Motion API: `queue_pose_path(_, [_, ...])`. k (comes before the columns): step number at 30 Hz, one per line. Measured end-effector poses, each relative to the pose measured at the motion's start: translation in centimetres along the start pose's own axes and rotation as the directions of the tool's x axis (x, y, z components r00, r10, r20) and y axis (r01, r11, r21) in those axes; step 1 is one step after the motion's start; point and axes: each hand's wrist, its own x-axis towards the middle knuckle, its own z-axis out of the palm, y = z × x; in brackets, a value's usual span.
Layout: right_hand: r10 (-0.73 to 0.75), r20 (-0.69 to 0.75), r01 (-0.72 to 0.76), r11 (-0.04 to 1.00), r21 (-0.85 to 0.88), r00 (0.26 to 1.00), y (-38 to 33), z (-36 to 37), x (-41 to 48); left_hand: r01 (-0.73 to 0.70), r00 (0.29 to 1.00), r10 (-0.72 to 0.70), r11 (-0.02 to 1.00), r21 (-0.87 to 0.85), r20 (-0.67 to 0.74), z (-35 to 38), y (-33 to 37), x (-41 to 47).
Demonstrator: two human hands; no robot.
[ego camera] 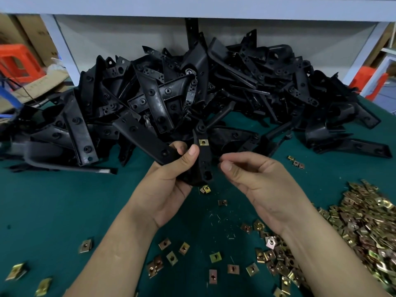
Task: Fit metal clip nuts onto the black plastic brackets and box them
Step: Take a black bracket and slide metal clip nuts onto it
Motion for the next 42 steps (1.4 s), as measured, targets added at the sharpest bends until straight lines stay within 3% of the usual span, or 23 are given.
queue_pose_path(5, [-0.003, 0.089, 0.005, 1.0, -0.019, 0.996, 0.01, 0.24, -0.08, 0.005, 1.0, -0.004, 1.0, 0.012, -0.023, -0.09, -0.03, 0.14])
queue_pose_path(14, [0.018, 0.062, -0.017, 1.0, -0.017, 0.998, 0.53, -0.01, 0.11, 0.005, 1.0, -0.005, 1.0, -0.007, -0.016, 0.05, -0.01, 0.02])
queue_pose_path(20, [-0.063, 0.152, 0.077, 0.993, -0.092, 0.986, 0.38, 0.12, 0.14, 0.02, 1.0, -0.02, 1.0, -0.004, -0.022, 0.15, -0.08, 0.01])
queue_pose_path(24, [-0.078, 0.128, 0.096, 0.985, -0.146, 0.989, 0.68, 0.02, 0.25, 0.03, 0.999, -0.03, 1.0, 0.009, -0.02, 0.16, -0.03, 0.0])
queue_pose_path(29, [-0.075, 0.058, 0.081, 0.989, -0.12, 0.995, 0.72, 0.28, 0.19, 0.03, 0.999, -0.029, 0.999, 0.017, -0.036, 0.13, 0.0, 0.0])
queue_pose_path(42, [0.031, 0.125, -0.042, 0.996, 0.083, 0.992, 0.26, 0.64, -0.08, 0.019, 1.0, -0.019, 1.0, 0.009, -0.015, -0.13, -0.15, 0.13])
